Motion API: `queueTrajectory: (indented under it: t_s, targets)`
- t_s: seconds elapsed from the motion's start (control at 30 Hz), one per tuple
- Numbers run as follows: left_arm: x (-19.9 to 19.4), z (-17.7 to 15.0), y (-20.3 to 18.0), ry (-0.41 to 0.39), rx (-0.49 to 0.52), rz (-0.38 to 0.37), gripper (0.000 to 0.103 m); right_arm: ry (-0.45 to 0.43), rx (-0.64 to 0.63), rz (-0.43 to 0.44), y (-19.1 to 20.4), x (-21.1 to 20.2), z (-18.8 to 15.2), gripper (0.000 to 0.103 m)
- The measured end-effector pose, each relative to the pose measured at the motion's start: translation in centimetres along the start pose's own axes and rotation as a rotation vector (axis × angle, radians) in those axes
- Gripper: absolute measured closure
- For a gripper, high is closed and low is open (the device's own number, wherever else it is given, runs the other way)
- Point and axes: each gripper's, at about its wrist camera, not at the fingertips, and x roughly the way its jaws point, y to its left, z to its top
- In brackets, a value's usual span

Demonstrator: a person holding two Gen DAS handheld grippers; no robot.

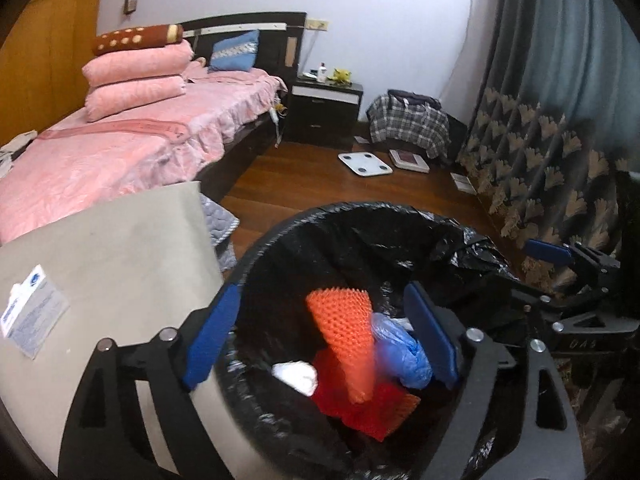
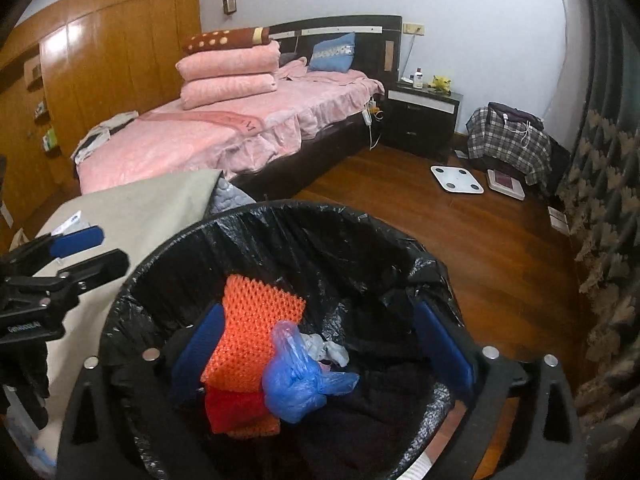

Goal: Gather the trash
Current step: 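Carry both tools over the bin and open them, dropping tissue and blue bag, then move both open tools back over the table, then grasp the white alcohol-pads box with the right tool and lift it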

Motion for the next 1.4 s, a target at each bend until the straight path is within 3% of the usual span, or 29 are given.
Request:
queueTrajectory:
  t_s: [0.13, 0.43, 0.9, 1.17, 1.4]
  targets:
    - [-2.5, -0.3, 2.0, -0.035, -0.033, 0.042, 0.013, -0.024, -0.004, 0.021, 1.1, -0.6, 0.5, 0.006]
    - [-8.4, -2.8, 9.9, -0.084, -0.145, 0.221, 0.012, -0.047, -0.060, 0.106, 6.9, -0.8, 1.9, 0.006]
    - [-14.4, -8.3, 24.3, -0.061, -0.296, 0.516, 0.012, -0.053, -0.186, 0.257, 22.3, 3.1, 3.5, 0.006]
    - [-14.5, -10.8, 31.5, 0.001, -0.378, 0.592, 0.012, 0.024, -0.181, 0.321, 30.5, 7.7, 2.8, 0.006]
    - [-14.0, -11.7, 35.4, 0.046, -0.446, 0.574, 0.012, 0.067, -0.250, 0.346, 37.3, 10.8, 1.8, 0.006]
